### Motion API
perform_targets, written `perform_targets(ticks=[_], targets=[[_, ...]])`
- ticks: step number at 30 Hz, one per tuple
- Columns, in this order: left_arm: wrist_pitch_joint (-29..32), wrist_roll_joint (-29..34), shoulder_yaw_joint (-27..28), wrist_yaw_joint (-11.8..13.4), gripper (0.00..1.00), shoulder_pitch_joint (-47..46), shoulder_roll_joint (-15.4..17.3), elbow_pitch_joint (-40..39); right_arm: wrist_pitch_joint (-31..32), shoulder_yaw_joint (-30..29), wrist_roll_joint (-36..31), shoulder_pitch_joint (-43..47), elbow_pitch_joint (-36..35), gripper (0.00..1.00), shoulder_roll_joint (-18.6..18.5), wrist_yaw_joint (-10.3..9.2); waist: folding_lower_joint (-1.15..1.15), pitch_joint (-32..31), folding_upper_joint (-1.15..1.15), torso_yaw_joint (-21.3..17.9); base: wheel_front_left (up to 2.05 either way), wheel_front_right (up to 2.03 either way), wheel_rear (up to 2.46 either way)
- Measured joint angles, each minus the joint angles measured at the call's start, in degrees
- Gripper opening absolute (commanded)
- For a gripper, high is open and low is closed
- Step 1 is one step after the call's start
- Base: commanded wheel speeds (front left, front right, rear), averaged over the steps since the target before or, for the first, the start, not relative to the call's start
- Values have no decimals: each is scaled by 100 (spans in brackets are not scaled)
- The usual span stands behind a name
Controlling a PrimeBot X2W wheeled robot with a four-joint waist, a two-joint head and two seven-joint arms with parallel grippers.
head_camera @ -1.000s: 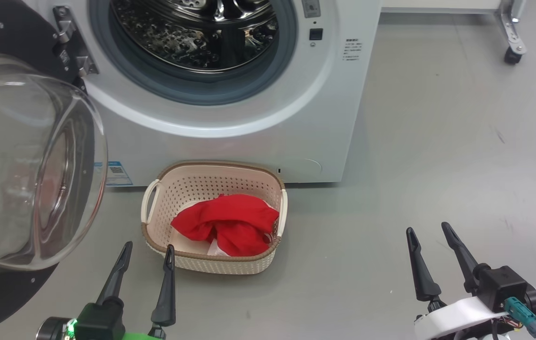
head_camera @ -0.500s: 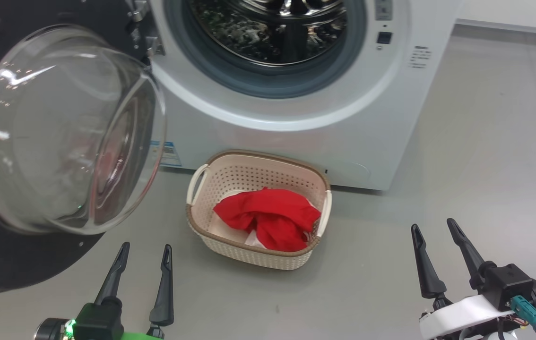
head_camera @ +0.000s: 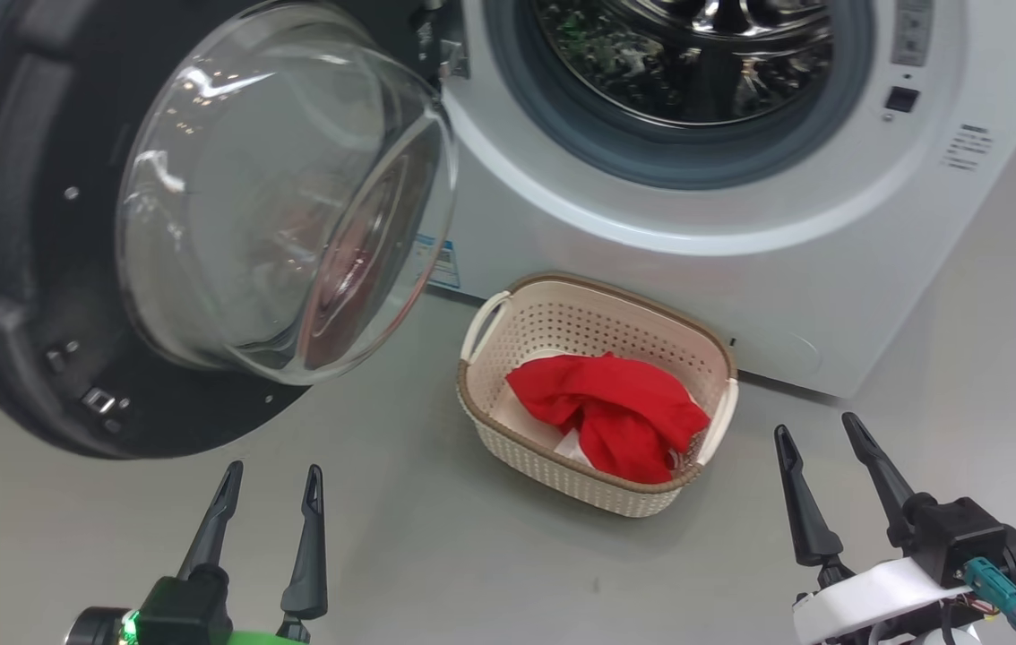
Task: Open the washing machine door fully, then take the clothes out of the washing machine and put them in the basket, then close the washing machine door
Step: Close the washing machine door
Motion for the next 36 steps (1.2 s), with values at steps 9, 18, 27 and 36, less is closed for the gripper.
perform_targets(ticks=[9, 18, 27, 36], targets=[[-7, -103, 11, 13, 100, 0, -3, 35, 60, 81, -26, 0, -14, 100, 0, 4, 0, 18, 0, 473, 0, 0, 0], [-74, -113, 133, 14, 100, 1, -10, 35, 111, 179, -43, -4, -8, 100, 2, 55, 0, -6, 0, 609, 0, 0, 0], [-74, -154, 134, 16, 100, 1, -10, 63, 118, 207, -42, -4, -5, 100, 3, 55, 0, -27, 0, 600, 0, 0, 0], [-90, -311, 77, 15, 0, 1, -13, 65, 135, 215, -43, -5, -5, 100, 4, 54, 0, -33, 0, 590, 0, 0, 0]])
